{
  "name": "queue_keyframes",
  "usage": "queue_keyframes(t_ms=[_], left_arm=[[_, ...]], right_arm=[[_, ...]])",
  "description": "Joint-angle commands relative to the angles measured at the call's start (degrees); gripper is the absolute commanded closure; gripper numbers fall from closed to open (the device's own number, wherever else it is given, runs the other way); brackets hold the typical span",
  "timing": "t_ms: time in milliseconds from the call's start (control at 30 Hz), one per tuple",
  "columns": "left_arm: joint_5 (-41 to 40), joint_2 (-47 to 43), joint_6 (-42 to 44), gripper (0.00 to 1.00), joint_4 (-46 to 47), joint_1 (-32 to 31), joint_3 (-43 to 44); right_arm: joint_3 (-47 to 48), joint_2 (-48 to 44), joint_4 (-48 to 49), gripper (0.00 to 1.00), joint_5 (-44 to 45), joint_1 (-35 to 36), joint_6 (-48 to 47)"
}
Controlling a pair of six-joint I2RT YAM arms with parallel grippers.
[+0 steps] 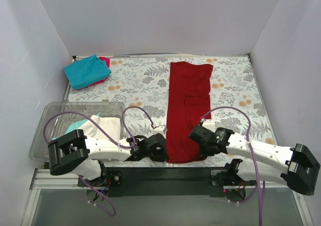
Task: Fold and stack the t-shirts
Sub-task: Fold the tshirt
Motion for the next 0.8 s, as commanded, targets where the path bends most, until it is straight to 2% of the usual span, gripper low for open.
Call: queue_keyframes(t_ms=[0,133,367,533,767], left_arm=[[-2.0,-0.4,2.8,1.00,-2.8,3.4,0.7],[0.3,-1.4,5.0,1.00,0.5,8.5,1.1],[4.9,1.5,9.0,1.00,7.2,12.2,6.0],[5.5,6.5,12.2,1.00,6.7,13.1,13.5],[7.5,12.0,15.6,1.00,4.4,18.8,20.4]], right_arm=[[4.7,2.4,2.2,0.99,8.3,0.3,-3.0],[6.5,4.6,5.2,0.99,13.1,-1.7,-5.1],[7.7,5.4,14.5,0.99,12.0,-9.3,-15.6],[9.2,7.2,19.2,0.99,11.2,-13.8,-20.0],[10.8,11.1,23.8,0.99,9.8,-18.4,-25.3]])
